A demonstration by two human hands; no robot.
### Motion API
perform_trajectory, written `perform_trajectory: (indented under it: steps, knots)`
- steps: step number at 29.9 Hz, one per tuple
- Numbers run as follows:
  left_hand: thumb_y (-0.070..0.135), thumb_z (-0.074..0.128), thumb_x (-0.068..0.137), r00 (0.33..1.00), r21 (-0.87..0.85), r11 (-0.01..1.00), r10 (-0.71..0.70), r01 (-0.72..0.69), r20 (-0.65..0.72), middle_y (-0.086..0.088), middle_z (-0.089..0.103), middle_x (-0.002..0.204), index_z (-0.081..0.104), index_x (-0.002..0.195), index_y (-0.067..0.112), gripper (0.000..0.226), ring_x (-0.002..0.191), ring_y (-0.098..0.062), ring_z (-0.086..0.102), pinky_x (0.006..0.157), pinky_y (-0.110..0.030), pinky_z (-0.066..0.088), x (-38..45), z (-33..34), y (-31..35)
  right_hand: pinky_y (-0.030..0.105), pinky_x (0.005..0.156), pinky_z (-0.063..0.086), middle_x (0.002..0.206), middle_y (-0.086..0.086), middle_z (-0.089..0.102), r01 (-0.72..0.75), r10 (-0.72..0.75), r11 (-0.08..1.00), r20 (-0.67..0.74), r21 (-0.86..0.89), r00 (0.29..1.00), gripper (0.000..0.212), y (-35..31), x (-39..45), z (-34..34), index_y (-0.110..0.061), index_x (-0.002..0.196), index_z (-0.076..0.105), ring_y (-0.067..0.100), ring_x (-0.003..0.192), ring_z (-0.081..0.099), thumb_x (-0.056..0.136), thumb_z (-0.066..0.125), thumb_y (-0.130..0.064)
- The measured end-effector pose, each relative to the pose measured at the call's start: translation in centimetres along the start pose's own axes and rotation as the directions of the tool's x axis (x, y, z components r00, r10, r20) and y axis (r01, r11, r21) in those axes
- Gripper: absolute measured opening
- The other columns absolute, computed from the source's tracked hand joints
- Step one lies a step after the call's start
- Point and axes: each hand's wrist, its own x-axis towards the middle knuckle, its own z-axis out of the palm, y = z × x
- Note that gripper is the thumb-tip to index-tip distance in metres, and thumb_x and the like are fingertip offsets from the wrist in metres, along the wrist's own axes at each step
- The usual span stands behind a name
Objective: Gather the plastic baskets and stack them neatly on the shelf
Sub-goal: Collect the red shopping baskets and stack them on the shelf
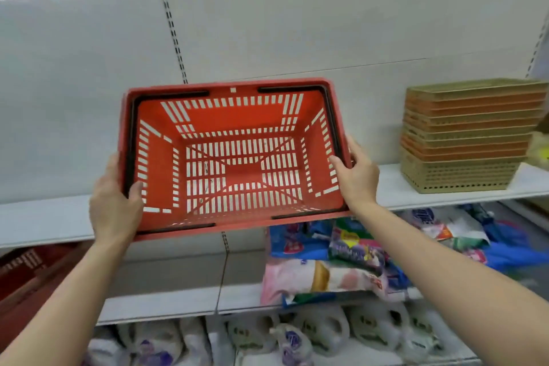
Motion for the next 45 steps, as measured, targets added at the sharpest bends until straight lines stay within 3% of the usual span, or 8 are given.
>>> perform_trajectory:
  steps: [4,13,19,22,25,34,41,45]
  knots:
    - [0.006,0.064,0.093,0.991,-0.077,0.996,0.063,-0.054,0.122,-0.024,0.061,0.131,0.037,0.156,0.018,0.069,0.118,-0.046,0.056,0.098,-0.054,0.046,1.3,6.5,5.4,0.026,0.090,0.051,0.115,-0.014,0.065,-0.062,0.059,0.994,-0.036,-0.086,0.998,0.052,3.5,3.9,-4.5,-0.031,0.136,0.051,0.003,0.097,0.062,0.087,0.065,-0.019]
    - [0.019,0.064,0.095,0.939,-0.030,0.999,0.051,-0.044,0.341,-0.026,0.064,0.113,0.044,0.151,0.019,0.059,0.103,-0.047,0.060,0.086,-0.050,0.048,2.5,17.7,12.8,0.018,0.078,0.046,0.112,-0.007,0.070,-0.195,0.173,0.943,-0.102,-0.269,0.980,0.047,9.6,10.8,-11.1,-0.024,0.125,0.062,0.007,0.091,0.063,0.080,0.074,-0.023]
    - [0.016,0.068,0.090,0.901,0.044,0.999,-0.041,0.024,0.433,-0.023,0.071,0.114,0.053,0.146,0.023,0.058,0.103,-0.045,0.065,0.083,-0.046,0.051,4.1,22.3,15.2,0.026,0.079,0.049,0.109,0.001,0.071,-0.232,0.249,0.894,-0.007,-0.384,0.969,0.047,13.0,16.0,-11.5,-0.017,0.123,0.064,0.020,0.097,0.067,0.078,0.077,-0.021]
    - [0.012,0.069,0.087,0.896,0.074,0.996,-0.078,0.051,0.438,-0.020,0.072,0.116,0.053,0.145,0.024,0.061,0.104,-0.044,0.066,0.083,-0.044,0.051,4.9,25.2,15.2,0.030,0.078,0.053,0.106,0.004,0.072,-0.230,0.282,0.876,0.064,-0.424,0.957,0.037,15.0,19.6,-10.3,-0.014,0.116,0.067,0.021,0.089,0.067,0.080,0.075,-0.020]
    - [0.012,0.070,0.088,0.879,0.095,0.993,-0.111,0.076,0.464,-0.018,0.071,0.121,0.054,0.144,0.023,0.060,0.109,-0.042,0.065,0.086,-0.043,0.049,5.8,25.5,15.8,0.027,0.071,0.051,0.101,0.003,0.072,-0.225,0.294,0.859,0.083,-0.459,0.952,0.029,15.7,21.6,-9.5,-0.016,0.109,0.069,0.019,0.081,0.065,0.081,0.075,-0.022]
    - [0.011,0.073,0.085,0.819,0.188,0.981,-0.145,0.046,0.556,-0.013,0.075,0.113,0.067,0.131,0.025,0.049,0.105,-0.034,0.068,0.076,-0.031,0.044,8.6,28.5,17.2,0.037,0.077,0.055,0.097,0.012,0.069,-0.140,0.391,0.711,0.222,-0.690,0.893,0.032,19.0,26.2,-7.2,-0.008,0.106,0.066,0.030,0.087,0.066,0.083,0.070,-0.030]
    - [0.016,0.074,0.087,0.774,0.209,0.970,-0.227,0.124,0.592,-0.011,0.072,0.121,0.064,0.137,0.025,0.052,0.110,-0.032,0.066,0.087,-0.031,0.048,10.1,29.6,17.1,0.037,0.080,0.055,0.096,0.006,0.070,-0.110,0.412,0.714,0.287,-0.692,0.865,0.029,20.2,27.7,-6.7,-0.014,0.109,0.067,0.025,0.086,0.066,0.086,0.065,-0.031]
    - [0.026,0.073,0.090,0.800,0.172,0.967,-0.254,0.190,0.544,-0.012,0.071,0.123,0.064,0.137,0.018,0.048,0.114,-0.033,0.064,0.090,-0.033,0.047,10.5,29.5,16.9,0.036,0.071,0.057,0.093,0.009,0.069,-0.039,0.376,0.625,0.257,-0.780,0.890,0.029,19.4,27.3,-6.2,-0.013,0.106,0.066,0.027,0.082,0.066,0.088,0.058,-0.034]
